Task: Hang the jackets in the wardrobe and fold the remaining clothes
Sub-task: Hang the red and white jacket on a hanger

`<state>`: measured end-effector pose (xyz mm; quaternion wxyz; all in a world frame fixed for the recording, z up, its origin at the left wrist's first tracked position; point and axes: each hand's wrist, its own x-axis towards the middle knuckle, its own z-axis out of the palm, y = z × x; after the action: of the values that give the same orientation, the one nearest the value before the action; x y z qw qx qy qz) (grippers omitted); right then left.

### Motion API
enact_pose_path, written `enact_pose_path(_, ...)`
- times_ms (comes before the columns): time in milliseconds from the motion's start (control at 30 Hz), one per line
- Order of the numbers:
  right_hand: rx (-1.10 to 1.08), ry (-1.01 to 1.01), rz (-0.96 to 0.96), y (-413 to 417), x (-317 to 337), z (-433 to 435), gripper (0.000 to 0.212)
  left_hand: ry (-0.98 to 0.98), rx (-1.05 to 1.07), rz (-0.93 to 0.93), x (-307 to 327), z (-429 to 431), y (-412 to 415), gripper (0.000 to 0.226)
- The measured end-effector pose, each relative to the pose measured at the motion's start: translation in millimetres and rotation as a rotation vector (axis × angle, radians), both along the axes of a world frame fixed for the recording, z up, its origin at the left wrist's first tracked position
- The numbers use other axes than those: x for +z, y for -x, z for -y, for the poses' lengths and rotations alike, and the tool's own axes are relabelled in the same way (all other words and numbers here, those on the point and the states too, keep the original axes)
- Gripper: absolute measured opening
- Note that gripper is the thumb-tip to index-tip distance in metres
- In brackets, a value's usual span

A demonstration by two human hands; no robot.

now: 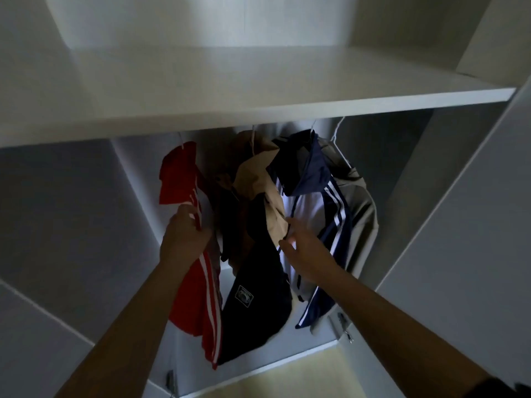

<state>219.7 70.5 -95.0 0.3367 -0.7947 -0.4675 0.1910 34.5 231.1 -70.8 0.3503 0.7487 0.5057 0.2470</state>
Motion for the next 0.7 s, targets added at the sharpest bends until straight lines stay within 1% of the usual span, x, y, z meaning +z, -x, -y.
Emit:
enact_pose_path(33, -0.024, -0.027, -0.040, 5.1, -1.9, 16.1, 0.048, -0.067, -0.026, 0.017, -3.7, 15.9, -0.2, 0.046)
enact_pose_path(100, -0.116, -0.061, -0.109, 15.9, -8.1, 49.0, 0.040, -0.112, -0.103, 0.083, -13.0, 50.4, -2.9, 0.044)
enact_pose_path(167, -0.237, -0.079, -0.196, 27.0, -16.6, 83.8, 0.037, -0.077, -0.211, 0.149, -23.3, 86.7, -7.9, 0.036)
enact_pose_path(267, -0.403, -0.133, -0.293, 43.4, -25.8, 145.6, 0.033, 0.052, -0.407, 0.178, -34.7, 147.8, -22.3, 0.023)
enact_pose_path(367, -0.553, -0.171, -0.347, 55.4, -31.1, 221.2, 0.025, 0.189, -0.638, 0.208, -40.5, 214.0, -42.7, 0.022)
enact_pose_path(433, -0.693, -0.160, -0.365, 64.8, -36.7, 278.2, 0.023, 0.243, -0.801, 0.208, -42.7, 258.5, -59.2, 0.021)
enact_pose_path(500, -0.872, -0.171, -0.384, 79.2, -41.6, 340.8, 0.022, 0.268, -0.981, 0.180, -41.1, 311.5, -78.5, 0.015)
enact_pose_path(600, -1.138, -0.247, -0.398, 110.4, -45.3, 439.8, 0.022, 0.246, -1.284, 0.149, -34.3, 412.9, -103.1, 0.006)
enact_pose_path(700, -1.369, -0.278, -0.364, 153.4, -43.5, 542.6, 0.022, 0.291, -1.588, 0.120, -33.2, 529.5, -102.6, 0.005)
